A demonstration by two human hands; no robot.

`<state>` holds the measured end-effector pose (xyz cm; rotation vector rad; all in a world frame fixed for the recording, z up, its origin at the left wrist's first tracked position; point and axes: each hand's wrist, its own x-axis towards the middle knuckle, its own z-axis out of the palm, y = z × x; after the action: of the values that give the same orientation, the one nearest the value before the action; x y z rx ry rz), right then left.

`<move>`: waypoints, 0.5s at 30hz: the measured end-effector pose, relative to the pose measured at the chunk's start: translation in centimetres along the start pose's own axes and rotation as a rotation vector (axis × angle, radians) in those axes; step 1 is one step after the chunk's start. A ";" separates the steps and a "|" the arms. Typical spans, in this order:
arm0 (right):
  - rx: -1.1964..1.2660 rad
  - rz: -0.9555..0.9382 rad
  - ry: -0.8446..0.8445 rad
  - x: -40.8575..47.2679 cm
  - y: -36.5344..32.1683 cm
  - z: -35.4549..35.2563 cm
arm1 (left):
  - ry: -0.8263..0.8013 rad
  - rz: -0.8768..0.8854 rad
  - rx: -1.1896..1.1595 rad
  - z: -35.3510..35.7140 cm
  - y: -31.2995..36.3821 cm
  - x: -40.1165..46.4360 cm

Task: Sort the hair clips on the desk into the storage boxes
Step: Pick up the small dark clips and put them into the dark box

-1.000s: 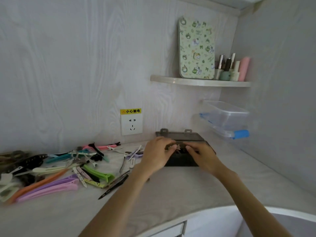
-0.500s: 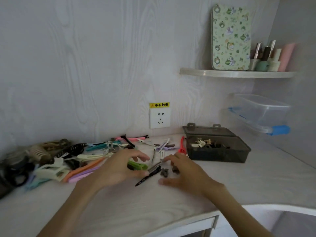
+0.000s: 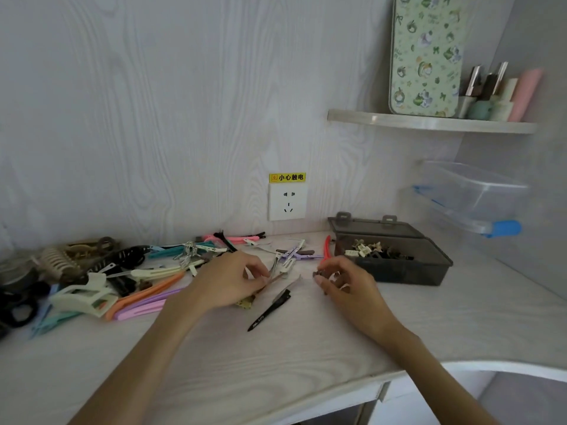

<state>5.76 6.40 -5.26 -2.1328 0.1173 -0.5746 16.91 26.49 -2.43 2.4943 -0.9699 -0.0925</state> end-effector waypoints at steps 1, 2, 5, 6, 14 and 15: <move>-0.023 -0.045 0.083 -0.1 0.0 -0.8 | -0.002 0.001 -0.009 0.2 -0.2 -0.1; -0.051 -0.093 0.193 0.0 0.0 -1.9 | -0.002 0.007 -0.032 0.3 -0.5 -0.2; -0.216 -0.146 0.429 0.7 0.2 -5.6 | 0.011 0.026 -0.122 0.3 -1.1 -0.5; -0.314 -0.122 0.419 1.2 0.4 -6.7 | 0.021 0.033 -0.156 0.1 -1.1 -0.6; -0.774 -0.015 0.011 4.1 0.4 -8.1 | 0.123 0.056 -0.255 -3.7 -3.1 -3.3; -0.813 -0.020 0.003 4.3 -0.1 -8.1 | 0.142 0.027 -0.259 -4.2 -3.8 -3.9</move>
<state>5.96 -0.86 0.29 -2.9177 0.3846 -0.6021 17.28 33.09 -0.76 2.2191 -0.8729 -0.0297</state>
